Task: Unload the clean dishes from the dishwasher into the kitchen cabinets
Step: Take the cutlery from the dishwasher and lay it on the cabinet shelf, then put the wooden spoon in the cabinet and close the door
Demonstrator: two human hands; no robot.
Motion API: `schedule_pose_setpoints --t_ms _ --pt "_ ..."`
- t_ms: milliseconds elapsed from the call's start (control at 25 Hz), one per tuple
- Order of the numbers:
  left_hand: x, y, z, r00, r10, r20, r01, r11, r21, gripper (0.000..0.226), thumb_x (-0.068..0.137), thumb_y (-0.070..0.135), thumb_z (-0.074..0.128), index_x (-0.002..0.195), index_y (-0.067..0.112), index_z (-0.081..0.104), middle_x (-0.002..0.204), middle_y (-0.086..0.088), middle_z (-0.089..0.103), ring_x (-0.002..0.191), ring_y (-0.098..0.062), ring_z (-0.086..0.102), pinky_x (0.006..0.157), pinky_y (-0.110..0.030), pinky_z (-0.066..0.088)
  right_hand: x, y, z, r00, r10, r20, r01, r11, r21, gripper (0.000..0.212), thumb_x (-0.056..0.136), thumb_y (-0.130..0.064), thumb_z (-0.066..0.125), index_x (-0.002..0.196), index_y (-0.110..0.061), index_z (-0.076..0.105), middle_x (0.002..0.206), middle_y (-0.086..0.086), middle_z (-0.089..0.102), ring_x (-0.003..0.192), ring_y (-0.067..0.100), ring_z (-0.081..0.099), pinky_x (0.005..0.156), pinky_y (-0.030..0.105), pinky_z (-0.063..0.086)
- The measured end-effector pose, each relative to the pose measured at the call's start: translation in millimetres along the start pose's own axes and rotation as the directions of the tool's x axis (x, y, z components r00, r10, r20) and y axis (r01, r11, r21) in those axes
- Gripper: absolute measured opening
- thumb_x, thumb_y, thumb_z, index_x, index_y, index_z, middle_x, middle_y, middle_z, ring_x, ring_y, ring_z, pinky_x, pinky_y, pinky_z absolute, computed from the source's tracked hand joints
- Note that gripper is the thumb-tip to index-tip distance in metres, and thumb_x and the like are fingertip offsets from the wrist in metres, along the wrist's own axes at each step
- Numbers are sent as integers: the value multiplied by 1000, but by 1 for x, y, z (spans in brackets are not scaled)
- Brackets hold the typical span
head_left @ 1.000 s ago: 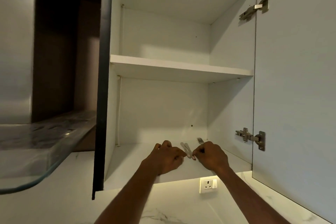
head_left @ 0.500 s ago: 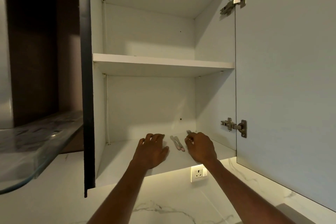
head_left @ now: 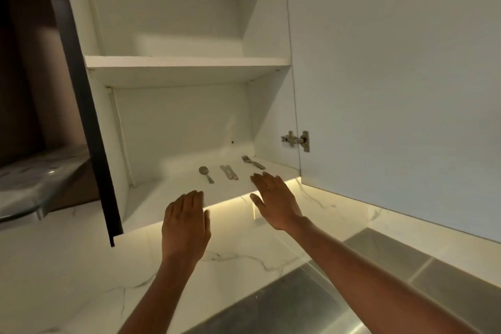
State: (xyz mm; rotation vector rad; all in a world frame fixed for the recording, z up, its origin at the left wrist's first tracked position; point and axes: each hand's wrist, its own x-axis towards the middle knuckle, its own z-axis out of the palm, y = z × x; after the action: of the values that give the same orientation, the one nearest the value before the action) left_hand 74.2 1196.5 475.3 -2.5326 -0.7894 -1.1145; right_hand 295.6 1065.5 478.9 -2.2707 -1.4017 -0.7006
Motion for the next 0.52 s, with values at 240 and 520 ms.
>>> schedule_pose_setpoints --t_ms 240,520 --pt "-112 54 2 983 152 102 -149 988 -27 80 93 34 63 161 8 30 171 -17 15 160 -37 6 128 -54 6 -160 9 -10 990 115 81 -122 988 99 77 102 -34 55 166 -32 13 176 3 4 162 22 7 130 48 7" --pt "-437 221 31 551 672 495 -481 740 -470 90 67 38 66 151 9 49 161 -10 42 146 -33 42 122 -42 19 -628 63 -26 635 730 253 -760 649 34 66 77 -25 65 142 -22 57 150 19 53 133 42 54 105 54 50"
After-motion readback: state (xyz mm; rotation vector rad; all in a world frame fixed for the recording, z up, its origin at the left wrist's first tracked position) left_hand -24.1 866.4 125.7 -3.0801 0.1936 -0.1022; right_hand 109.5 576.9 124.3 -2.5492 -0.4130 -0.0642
